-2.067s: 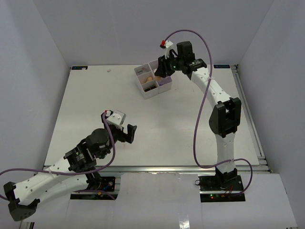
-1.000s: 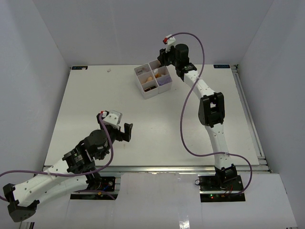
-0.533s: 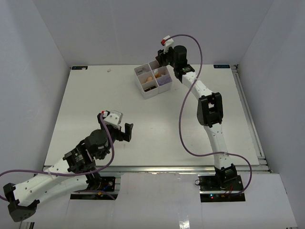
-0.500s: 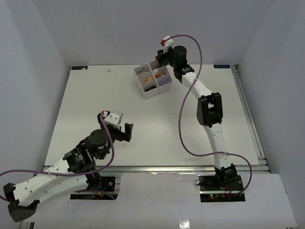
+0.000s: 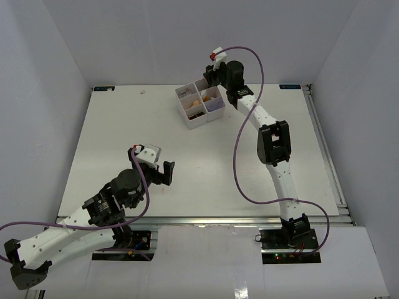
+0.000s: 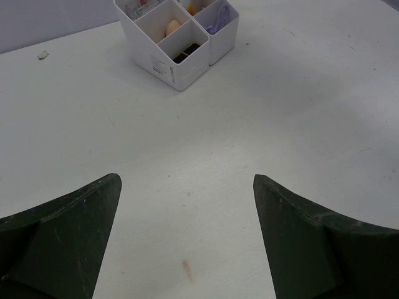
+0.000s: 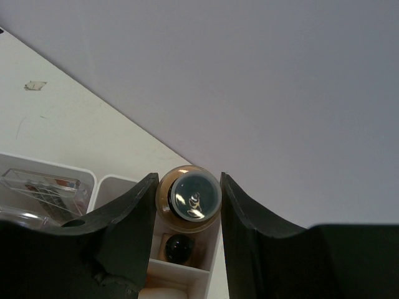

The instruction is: Organize the makeup

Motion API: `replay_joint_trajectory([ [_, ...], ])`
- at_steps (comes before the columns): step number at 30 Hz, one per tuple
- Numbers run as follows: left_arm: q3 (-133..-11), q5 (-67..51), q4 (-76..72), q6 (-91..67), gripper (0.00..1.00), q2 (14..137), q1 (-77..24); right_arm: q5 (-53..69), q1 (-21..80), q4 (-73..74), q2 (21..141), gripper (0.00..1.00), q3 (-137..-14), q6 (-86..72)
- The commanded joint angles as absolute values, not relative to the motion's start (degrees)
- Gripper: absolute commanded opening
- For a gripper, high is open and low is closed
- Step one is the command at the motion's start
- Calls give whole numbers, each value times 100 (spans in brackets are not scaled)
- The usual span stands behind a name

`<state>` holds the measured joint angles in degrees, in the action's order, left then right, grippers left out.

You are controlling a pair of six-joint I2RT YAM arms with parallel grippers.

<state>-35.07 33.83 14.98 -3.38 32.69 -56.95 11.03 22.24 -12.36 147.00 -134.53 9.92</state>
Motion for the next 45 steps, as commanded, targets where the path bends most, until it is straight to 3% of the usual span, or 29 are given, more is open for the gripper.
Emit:
replay_joint_trajectory([
  [1, -3495, 3319, 1441, -278, 98, 3226, -5669, 1064, 2250, -1389, 14514, 10, -13222, 946],
  [37, -3491, 3286, 1397, -227, 98, 3208, -5669, 1513, 2073, -1516, 14052, 10, -12586, 556],
  [39, -3489, 3287, 1397, -229, 98, 3208, -5678, 1503, 2074, -1530, 14054, 14, -12586, 643],
  [45, -3487, 3261, 1405, -246, 98, 3227, -5669, 1505, 2075, -1636, 14133, 61, -12578, 731],
])
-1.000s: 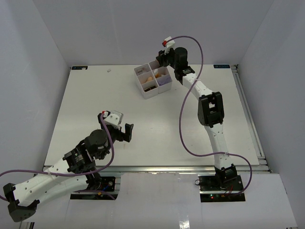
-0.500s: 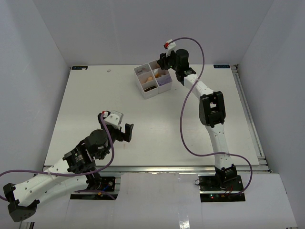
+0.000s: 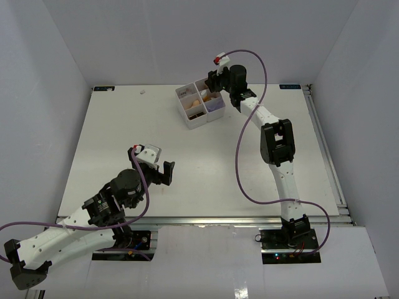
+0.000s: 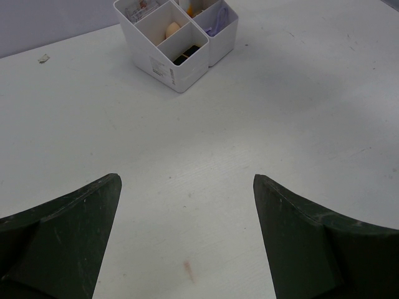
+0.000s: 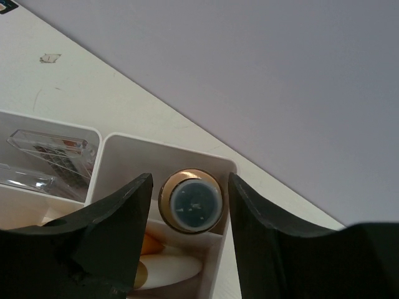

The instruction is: Organize the makeup

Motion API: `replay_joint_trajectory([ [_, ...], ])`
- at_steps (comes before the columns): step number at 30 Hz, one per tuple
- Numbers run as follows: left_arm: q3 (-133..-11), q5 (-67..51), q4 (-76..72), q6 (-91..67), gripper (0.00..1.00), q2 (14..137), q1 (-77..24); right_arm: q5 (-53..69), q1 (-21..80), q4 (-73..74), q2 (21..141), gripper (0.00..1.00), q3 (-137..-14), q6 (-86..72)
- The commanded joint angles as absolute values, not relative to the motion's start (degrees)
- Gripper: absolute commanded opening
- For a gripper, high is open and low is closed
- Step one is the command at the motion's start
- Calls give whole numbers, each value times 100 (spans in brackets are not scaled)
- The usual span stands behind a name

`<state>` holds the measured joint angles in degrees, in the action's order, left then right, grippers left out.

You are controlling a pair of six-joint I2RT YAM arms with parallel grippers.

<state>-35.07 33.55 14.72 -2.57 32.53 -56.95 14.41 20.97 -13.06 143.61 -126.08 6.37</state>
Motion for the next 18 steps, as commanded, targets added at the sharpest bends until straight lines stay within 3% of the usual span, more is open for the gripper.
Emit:
replay_joint_trajectory([
  [1, -3476, 3261, 1400, -246, 98, 3232, -5669, 1516, 2081, -1641, 14133, 67, -12584, 736],
  [3, -3472, 3265, 1397, -246, 98, 3232, -5671, 1545, 2076, -1639, 14115, 77, -12584, 736],
  [7, -3480, 3252, 1395, -252, 98, 3234, -5669, 1570, 2071, -1556, 13898, 87, -12542, 729],
  [18, -3480, 3226, 1411, -281, 98, 3155, -5669, 1741, 2057, -1415, 12674, 95, -11447, 686],
])
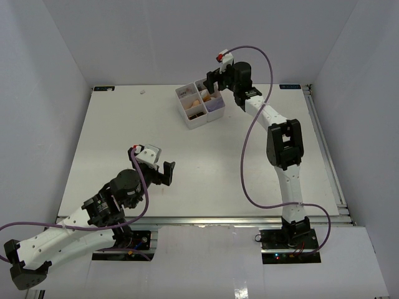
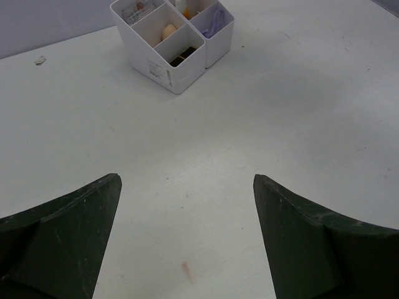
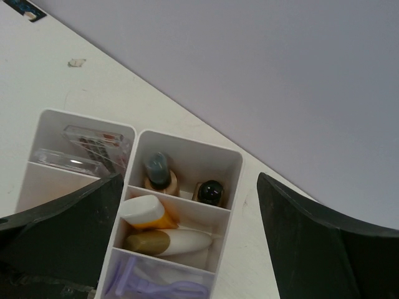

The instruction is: Organize the makeup

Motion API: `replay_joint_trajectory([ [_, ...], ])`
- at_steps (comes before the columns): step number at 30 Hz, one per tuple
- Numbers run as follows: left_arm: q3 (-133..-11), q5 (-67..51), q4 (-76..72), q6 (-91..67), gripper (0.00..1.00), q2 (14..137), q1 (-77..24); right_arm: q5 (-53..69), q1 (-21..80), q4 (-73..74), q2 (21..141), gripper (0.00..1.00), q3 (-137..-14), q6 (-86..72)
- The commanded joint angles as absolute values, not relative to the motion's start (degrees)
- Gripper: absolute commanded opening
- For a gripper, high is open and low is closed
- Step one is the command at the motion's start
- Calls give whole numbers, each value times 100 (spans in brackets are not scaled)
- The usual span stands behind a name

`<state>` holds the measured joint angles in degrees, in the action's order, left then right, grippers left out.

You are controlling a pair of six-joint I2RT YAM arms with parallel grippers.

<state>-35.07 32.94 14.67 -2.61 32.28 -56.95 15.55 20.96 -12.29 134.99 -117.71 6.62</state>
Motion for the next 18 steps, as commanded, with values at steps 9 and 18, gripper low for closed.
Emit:
replay_joint_trajectory([
  [9, -3472, 2826, 1297, -353, 98, 3142, -5678, 3723, 1780, -109, 10256, 90, -8809, 964],
  [18, -3652, 1454, 1011, -818, 98, 3676, -5621, 2804, 1492, 1912, 6369, 90, -5451, 1883],
])
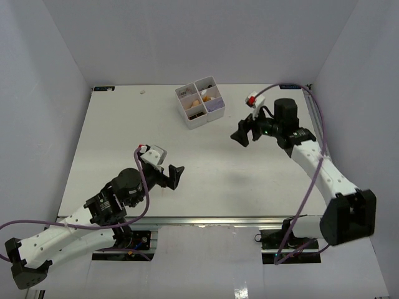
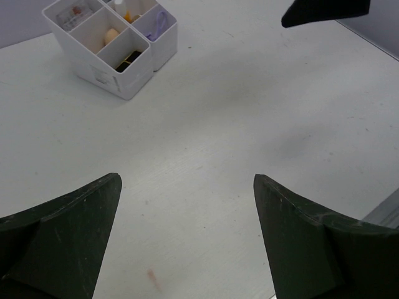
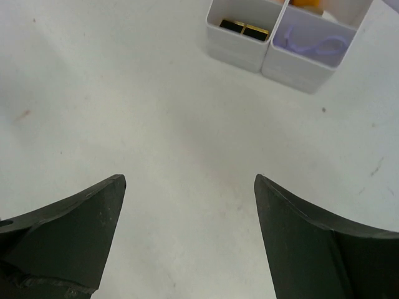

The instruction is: Organize the makeup

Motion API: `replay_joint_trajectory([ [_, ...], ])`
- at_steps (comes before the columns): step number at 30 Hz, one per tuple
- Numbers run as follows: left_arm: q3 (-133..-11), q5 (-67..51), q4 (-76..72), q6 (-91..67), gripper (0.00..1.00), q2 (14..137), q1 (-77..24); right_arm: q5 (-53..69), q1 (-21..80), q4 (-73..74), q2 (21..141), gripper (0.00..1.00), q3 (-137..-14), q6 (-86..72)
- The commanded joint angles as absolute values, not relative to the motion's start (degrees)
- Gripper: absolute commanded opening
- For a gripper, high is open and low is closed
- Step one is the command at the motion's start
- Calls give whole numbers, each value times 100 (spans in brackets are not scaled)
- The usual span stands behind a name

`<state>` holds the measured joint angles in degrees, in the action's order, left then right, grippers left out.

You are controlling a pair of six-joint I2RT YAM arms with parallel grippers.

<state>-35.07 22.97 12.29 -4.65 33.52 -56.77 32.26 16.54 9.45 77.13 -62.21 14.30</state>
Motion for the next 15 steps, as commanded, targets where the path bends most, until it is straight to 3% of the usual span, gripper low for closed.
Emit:
replay_joint_trajectory([
  [1, -3679, 1361, 1011, -926, 98, 3795, -5600, 2556, 1475, 1957, 6076, 90, -5251, 1851],
  [7, -4075, 326, 1135, -1523, 98, 4626, -5419, 1424, 1459, 2024, 4798, 90, -4083, 1312],
  [15, -3810, 309, 1163, -1375, 98, 4847, -5019, 879, 1274, 1425, 4202, 90, -3341, 803],
])
